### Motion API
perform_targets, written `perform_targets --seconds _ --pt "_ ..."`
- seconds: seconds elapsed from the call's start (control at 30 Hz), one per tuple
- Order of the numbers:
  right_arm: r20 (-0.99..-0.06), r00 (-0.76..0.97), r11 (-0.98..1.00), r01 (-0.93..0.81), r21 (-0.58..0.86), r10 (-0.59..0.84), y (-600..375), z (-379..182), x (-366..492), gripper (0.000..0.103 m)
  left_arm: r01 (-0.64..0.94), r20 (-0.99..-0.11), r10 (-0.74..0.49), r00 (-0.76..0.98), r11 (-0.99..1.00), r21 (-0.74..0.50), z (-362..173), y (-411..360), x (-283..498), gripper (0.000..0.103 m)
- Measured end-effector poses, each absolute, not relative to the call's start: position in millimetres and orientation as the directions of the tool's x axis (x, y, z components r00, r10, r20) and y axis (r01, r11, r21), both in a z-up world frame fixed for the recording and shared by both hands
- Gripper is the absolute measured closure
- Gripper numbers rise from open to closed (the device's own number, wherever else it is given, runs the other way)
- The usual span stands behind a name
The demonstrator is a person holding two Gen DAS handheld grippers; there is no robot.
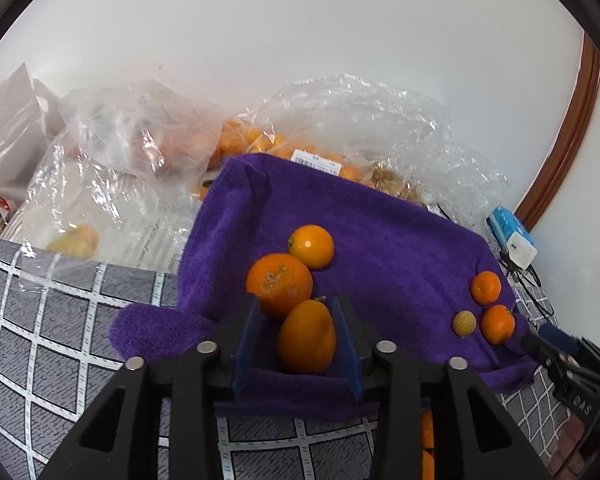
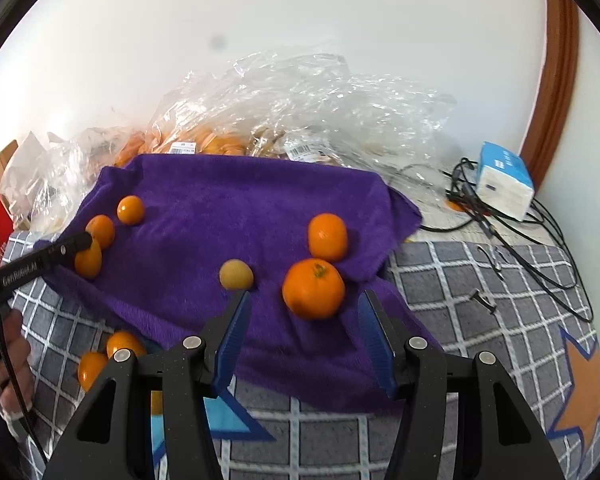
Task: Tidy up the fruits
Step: 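Open the left tool to release the oval orange onto the towel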
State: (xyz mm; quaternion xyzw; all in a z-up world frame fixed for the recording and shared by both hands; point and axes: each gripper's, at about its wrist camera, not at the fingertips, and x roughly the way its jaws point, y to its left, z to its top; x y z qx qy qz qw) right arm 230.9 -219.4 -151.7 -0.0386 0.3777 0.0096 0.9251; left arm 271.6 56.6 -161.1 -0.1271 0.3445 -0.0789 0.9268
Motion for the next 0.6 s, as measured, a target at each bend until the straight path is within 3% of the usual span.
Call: perform_targets --seconds 0.43,0.6 --pt "-0.68 0.733 0.998 -0.022 -0.062 -0.026 -216 -148 176 0.048 0.048 -0.533 -0.178 0.827 0.967 -0.249 -136 69 251 0.059" --pt "-0.704 0.709 0.998 -0.065 -0.023 0.03 -202 -157 164 0.059 0.046 -0.53 -0.178 0.829 0.967 -0.252 -118 76 237 0.059"
